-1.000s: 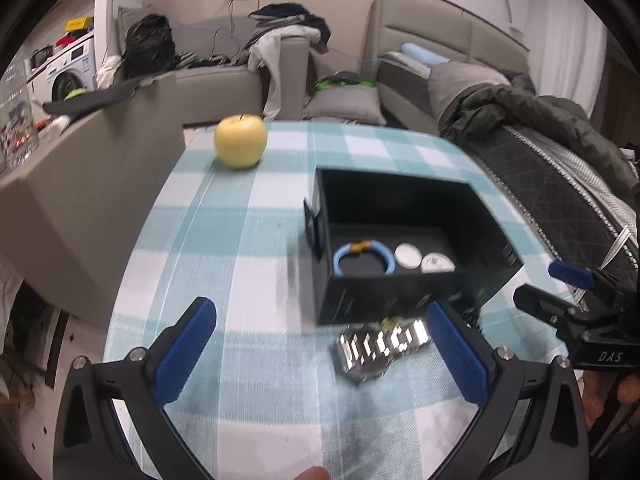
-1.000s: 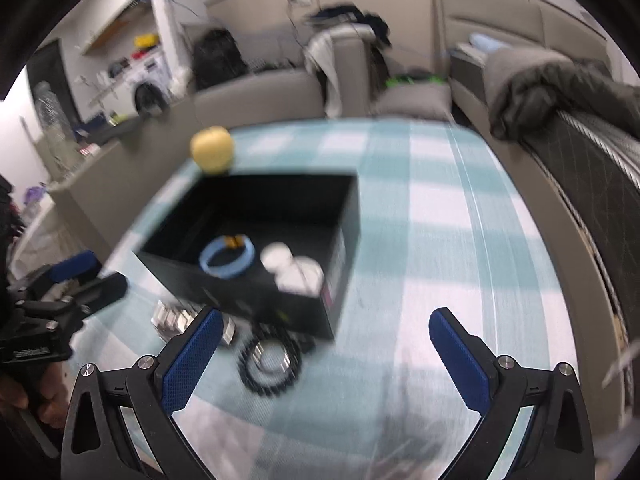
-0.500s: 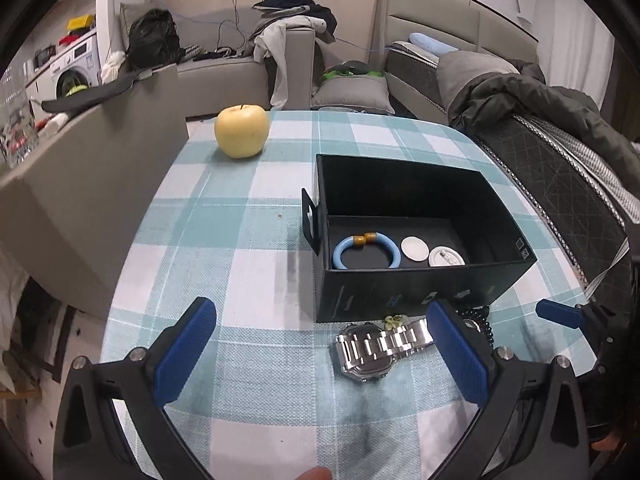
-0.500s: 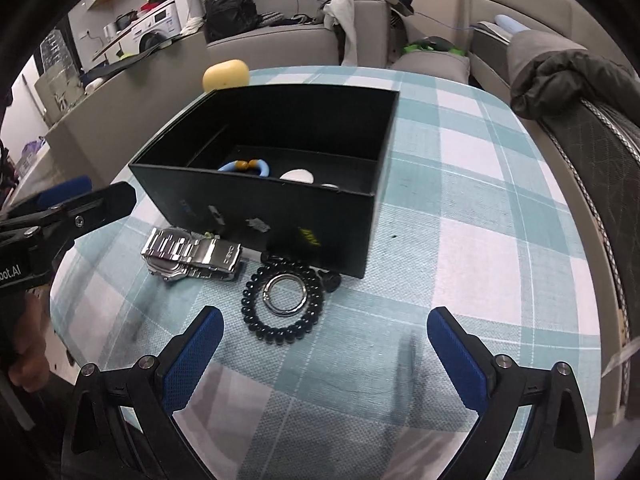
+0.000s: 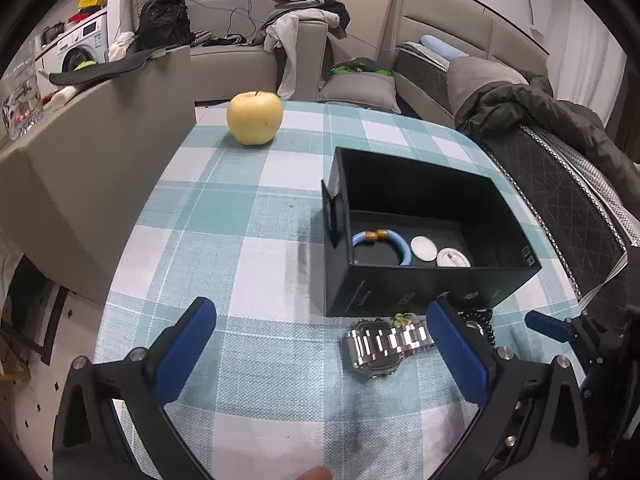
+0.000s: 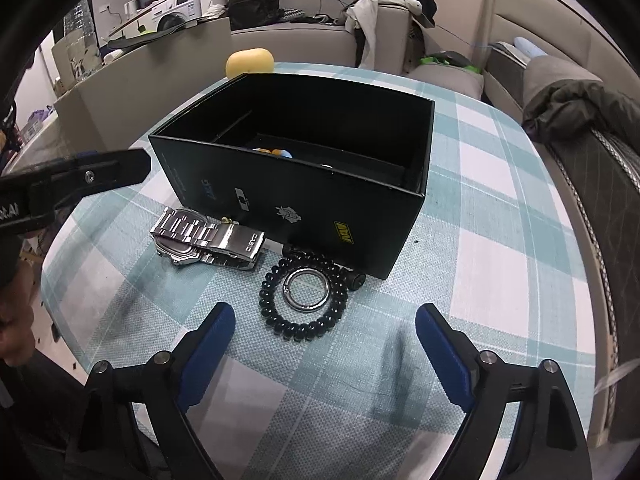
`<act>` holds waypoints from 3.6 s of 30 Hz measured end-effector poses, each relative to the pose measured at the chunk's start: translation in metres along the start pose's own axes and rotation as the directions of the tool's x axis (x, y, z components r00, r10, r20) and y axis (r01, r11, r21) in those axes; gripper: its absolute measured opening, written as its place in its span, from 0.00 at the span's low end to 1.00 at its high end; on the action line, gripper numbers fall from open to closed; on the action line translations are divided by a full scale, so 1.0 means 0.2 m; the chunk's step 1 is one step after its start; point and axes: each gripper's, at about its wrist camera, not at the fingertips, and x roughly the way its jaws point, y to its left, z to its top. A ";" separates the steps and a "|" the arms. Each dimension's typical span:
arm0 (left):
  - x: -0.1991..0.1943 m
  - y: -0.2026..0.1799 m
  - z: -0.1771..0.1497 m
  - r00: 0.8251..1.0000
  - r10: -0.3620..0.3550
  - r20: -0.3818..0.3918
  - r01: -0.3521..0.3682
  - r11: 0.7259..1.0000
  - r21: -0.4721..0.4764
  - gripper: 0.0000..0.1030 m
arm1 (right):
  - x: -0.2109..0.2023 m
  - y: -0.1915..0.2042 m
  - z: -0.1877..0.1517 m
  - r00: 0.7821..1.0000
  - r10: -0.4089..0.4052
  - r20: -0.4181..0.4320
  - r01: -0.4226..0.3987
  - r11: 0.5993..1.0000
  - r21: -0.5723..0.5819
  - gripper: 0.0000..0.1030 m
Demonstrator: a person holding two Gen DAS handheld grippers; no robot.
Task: Organize jewelry
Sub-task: 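Grasp the black bead bracelet with the right tool, then grasp the silver watch by its band with the left tool while the right tool holds the bracelet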
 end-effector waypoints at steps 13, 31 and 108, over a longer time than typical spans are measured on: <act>0.08 -0.07 -0.03 0.997 0.001 -0.073 0.003 0.998 0.059 0.99 | 0.06 -0.01 0.02 1.000 0.006 -0.028 -0.006 1.000 0.016 0.81; 0.08 -0.05 -0.04 0.996 -0.012 -0.083 0.017 0.998 0.055 0.99 | 0.05 0.07 0.01 1.000 0.016 -0.024 -0.016 1.000 -0.004 0.44; 0.10 -0.19 -0.15 0.985 -0.081 -0.152 0.116 0.965 0.234 0.10 | -0.13 -0.10 0.07 0.982 0.155 0.106 -0.166 0.981 0.103 0.35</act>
